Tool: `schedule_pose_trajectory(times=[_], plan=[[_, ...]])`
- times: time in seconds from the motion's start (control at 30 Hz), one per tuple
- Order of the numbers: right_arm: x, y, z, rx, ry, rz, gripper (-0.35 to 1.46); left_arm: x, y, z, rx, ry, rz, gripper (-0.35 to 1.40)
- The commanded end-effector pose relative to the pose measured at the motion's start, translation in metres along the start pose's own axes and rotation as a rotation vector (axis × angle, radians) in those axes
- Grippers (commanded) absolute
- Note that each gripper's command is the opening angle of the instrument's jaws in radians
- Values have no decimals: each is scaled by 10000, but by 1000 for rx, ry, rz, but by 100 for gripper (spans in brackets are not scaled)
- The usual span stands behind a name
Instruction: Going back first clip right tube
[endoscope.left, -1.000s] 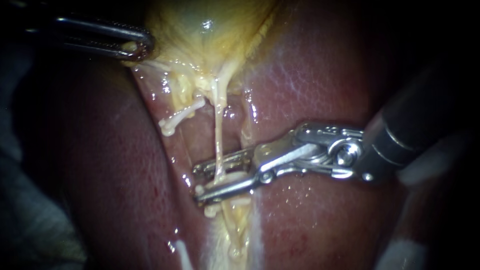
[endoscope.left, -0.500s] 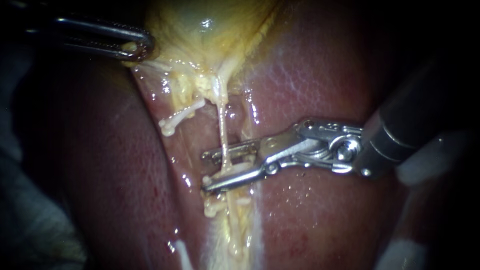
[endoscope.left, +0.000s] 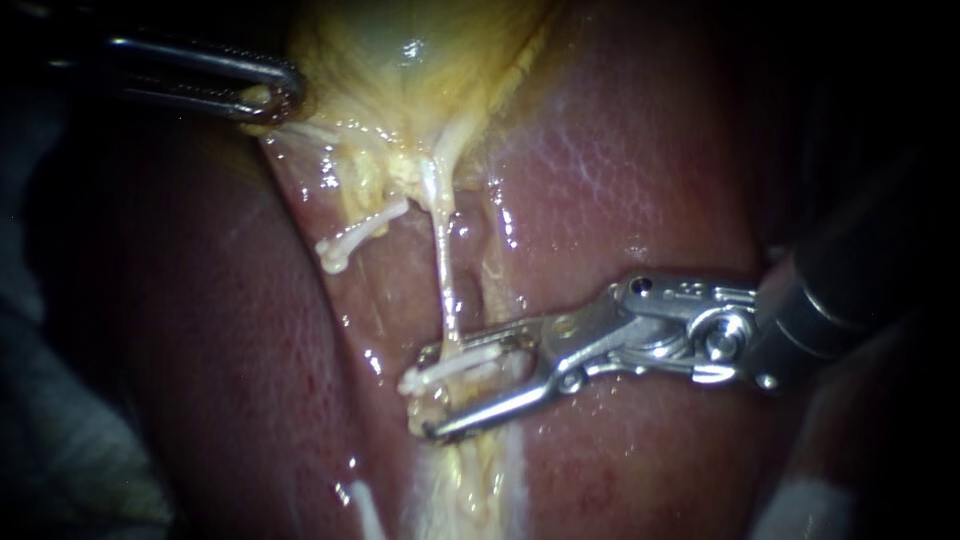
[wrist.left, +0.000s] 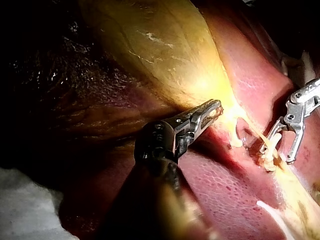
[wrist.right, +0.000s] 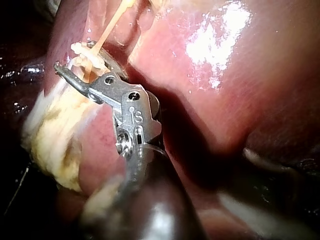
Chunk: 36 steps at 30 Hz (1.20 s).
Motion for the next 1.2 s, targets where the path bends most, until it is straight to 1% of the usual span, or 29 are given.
schedule_pose_trajectory(times=[0.03, 0.13, 0.2, 0.3, 0.37, 0.43, 0.5, 0.6, 0.67, 0.8, 0.87, 0.97, 1.2], plan=[[-1, 2, -2, -2, 0, -1, 49, 0, 0, 0, 0, 0, 0, -35], [-1, 8, -4, -7, 2, -7, 49, 0, 0, 0, 0, 0, 0, -35], [-1, 12, -6, -30, 7, -12, 49, 0, 0, 0, 0, 0, 0, -35], [-1, 16, -9, -68, 2, -29, 49, 0, 0, 0, 0, 0, 0, -35], [0, 18, -12, -93, -15, -50, 49, 0, 0, 0, 0, 0, 0, -35], [2, 17, -16, -107, -38, -84, 49, 0, 0, 0, 0, 0, 0, -35], [3, 14, -21, -119, -51, -118, 49, 0, 0, 0, -1, 0, 0, -35], [7, 8, -33, -155, -68, -168, 49, 0, 0, -1, -1, 0, 0, -35], [10, 4, -42, -203, -74, -207, 49, 0, 0, -1, -1, 0, 0, -35], [14, -8, -61, -265, -94, -262, 49, 0, 0, 0, -1, 0, 0, -35], [15, -15, -72, -285, -101, -282, 49, 0, 0, 0, -1, 0, 0, -35], [17, -24, -88, -295, -104, -302, 49, 0, 0, 0, -1, 0, 0, -35], [24, -40, -117, -315, -103, -308, 49, 0, 0, 0, -1, 0, 0, -35]])
